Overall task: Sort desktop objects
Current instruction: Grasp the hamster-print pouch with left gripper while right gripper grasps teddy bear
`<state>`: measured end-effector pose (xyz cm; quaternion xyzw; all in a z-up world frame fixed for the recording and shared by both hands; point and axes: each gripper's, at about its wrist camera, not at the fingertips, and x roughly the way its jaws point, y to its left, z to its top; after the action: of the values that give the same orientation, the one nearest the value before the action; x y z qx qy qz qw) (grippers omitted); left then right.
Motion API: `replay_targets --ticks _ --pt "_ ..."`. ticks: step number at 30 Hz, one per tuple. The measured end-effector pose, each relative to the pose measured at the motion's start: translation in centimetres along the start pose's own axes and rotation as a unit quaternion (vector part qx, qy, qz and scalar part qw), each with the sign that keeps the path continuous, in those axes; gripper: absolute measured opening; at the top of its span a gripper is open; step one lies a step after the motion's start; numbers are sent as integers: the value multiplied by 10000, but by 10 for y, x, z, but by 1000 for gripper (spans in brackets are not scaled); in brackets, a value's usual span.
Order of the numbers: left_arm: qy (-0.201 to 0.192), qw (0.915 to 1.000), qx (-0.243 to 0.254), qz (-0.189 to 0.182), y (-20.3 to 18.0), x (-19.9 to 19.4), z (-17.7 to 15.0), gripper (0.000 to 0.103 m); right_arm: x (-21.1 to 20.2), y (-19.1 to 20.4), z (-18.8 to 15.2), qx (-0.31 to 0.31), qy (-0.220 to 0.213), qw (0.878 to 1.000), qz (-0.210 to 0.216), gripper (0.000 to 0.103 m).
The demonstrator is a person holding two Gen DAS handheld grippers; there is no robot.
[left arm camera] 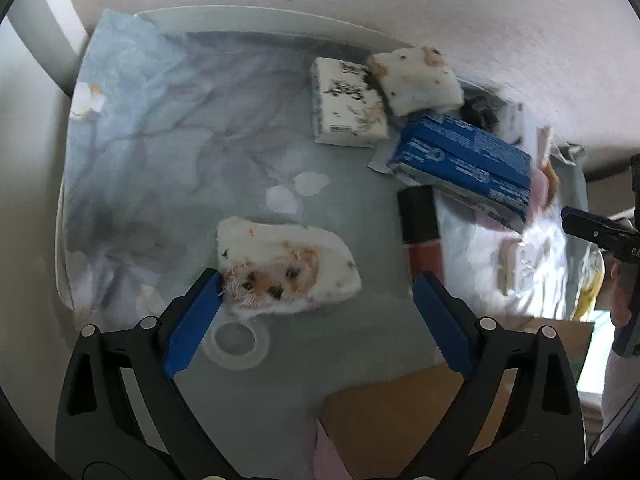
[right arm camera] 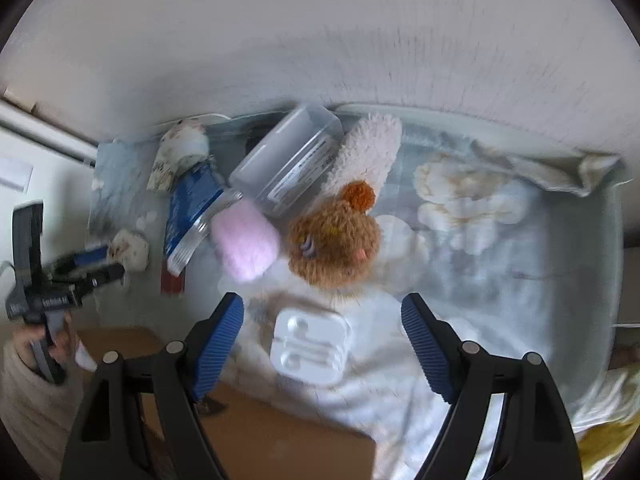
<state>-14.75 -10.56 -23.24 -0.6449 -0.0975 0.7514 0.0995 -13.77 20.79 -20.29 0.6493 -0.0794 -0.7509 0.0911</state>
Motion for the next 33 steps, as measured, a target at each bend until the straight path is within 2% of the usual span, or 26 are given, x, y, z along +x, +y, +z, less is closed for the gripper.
replay_targets --ticks 3,10,11,13,14,15,16,17,18,24,30,33 --pt "-13 10000 13 4 -1 4 2 95 11 -8 8 253 -7 9996 132 78" --pt "-13 9997 147 210 -6 14 3 94 30 -20 19 634 -5 9980 71 78" --pt "12 9995 177 257 -7 17 3 94 32 -20 20 653 7 9979 54 78" --pt "55 9988 239 424 -8 23 1 84 36 -19 20 670 16 9977 -29 78" --pt "14 9979 274 584 -8 24 -1 73 37 -19 20 672 20 9977 -61 75" --pt "-10 9975 292 636 -8 24 -2 70 38 -18 21 671 7 9977 -44 67" --pt "-40 9980 290 567 -7 22 -4 69 39 -18 21 679 0 9977 9 63" --pt "-54 9982 281 521 -7 22 -5 68 39 -17 21 690 -2 9976 24 51" --pt "-85 9983 290 498 -6 21 -7 66 39 -16 21 682 2 9977 -35 48" --pt "-182 9982 351 448 -7 18 -10 57 40 -10 18 712 -52 9974 -77 39" --pt "-241 9983 354 388 -9 13 -12 46 36 -8 13 738 -98 9972 -75 34" --pt "-258 9981 391 393 -10 12 -14 43 33 -10 8 891 -144 9959 -10 33"
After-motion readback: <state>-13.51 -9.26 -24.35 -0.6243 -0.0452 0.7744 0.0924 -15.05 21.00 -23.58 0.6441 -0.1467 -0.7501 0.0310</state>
